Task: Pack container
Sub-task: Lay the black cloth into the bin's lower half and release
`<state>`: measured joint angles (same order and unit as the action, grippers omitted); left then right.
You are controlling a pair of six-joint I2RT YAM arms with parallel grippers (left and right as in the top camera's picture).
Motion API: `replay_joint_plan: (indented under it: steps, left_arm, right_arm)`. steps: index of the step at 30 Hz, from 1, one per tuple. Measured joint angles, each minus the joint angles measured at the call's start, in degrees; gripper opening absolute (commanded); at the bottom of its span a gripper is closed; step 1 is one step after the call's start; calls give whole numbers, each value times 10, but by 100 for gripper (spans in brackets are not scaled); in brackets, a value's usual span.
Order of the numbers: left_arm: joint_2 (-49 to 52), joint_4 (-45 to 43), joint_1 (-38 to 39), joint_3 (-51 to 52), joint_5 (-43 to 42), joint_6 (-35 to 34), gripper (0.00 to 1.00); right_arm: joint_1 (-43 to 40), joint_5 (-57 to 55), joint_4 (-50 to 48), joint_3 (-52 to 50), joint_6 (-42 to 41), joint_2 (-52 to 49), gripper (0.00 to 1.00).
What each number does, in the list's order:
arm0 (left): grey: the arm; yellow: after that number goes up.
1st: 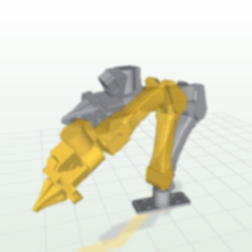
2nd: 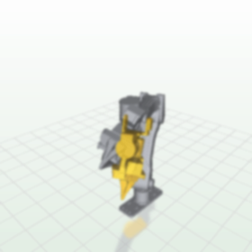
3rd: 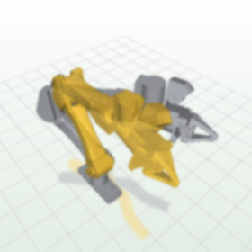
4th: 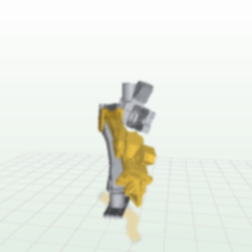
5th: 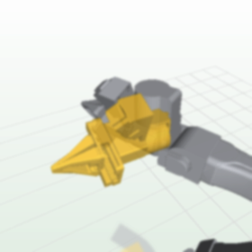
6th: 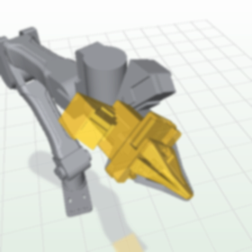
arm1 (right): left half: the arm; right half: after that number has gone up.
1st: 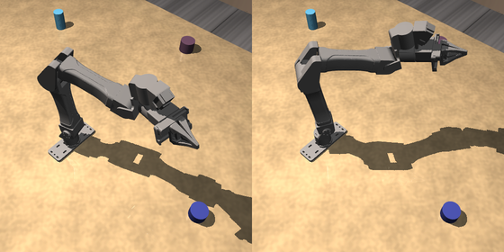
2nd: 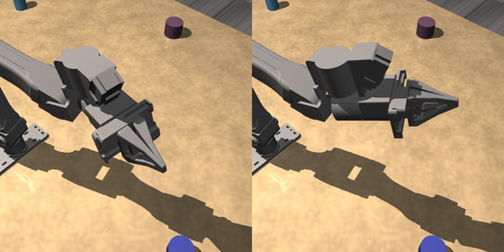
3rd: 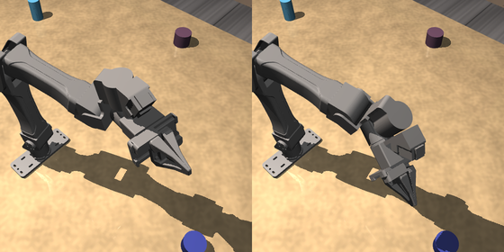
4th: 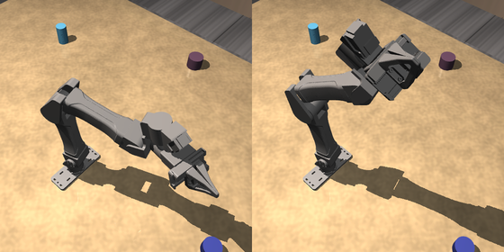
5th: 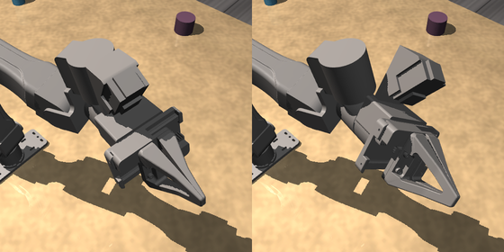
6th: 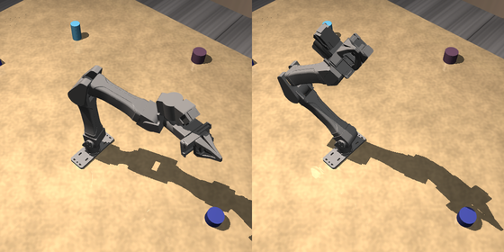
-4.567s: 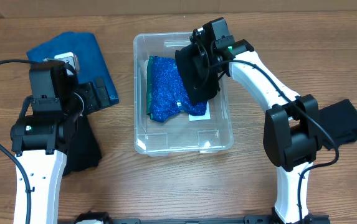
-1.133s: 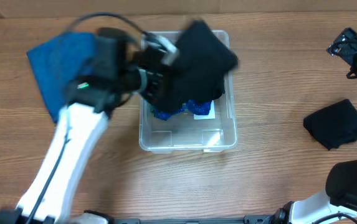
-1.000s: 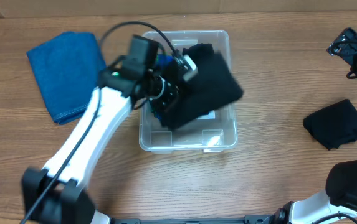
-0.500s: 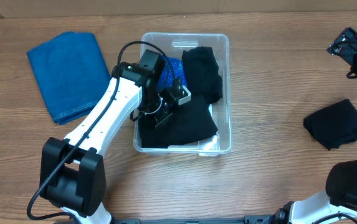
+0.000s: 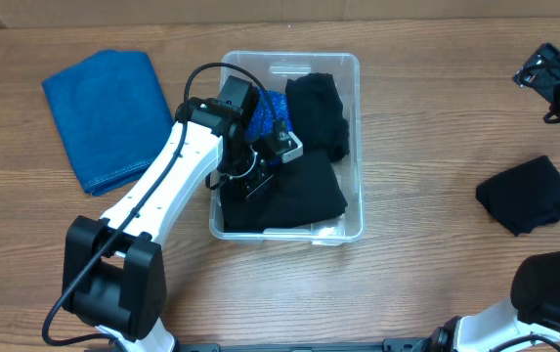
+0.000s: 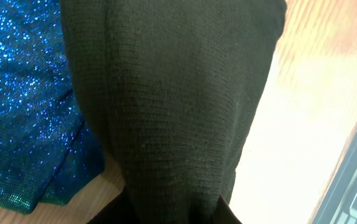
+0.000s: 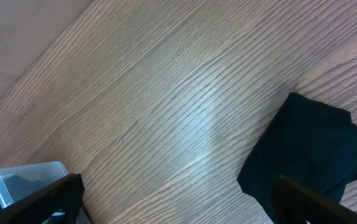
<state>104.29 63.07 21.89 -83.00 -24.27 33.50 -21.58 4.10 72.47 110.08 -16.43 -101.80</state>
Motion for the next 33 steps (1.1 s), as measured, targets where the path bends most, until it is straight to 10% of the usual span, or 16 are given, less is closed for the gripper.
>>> replay_joint_plan:
  steps: [1, 4, 14, 15, 17, 19, 33]
  left_arm:
    - [0, -1, 0, 0, -2, 2, 23]
    - [0, -20, 0, 0, -5, 10, 100]
    - [0, -148, 0, -4, 64, -65, 100]
    - [0, -160, 0, -7, 71, -84, 87]
    - [0, -176, 3, -15, 68, -122, 25]
    - [0, -177, 12, -18, 62, -144, 4]
    - [139, -208, 79, -20, 95, -312, 4]
  right_arm:
    - [0, 0, 0, 0, 0, 0, 100]
    - [0, 0, 0, 0, 0, 0, 100]
    - [0, 0, 0, 0, 0, 0, 100]
    - [0, 0, 0, 0, 0, 0, 100]
    - [0, 0, 0, 0, 0, 0, 100]
    - [0, 0, 0, 0, 0, 0, 100]
    - [0, 0, -4, 0, 1, 0, 100]
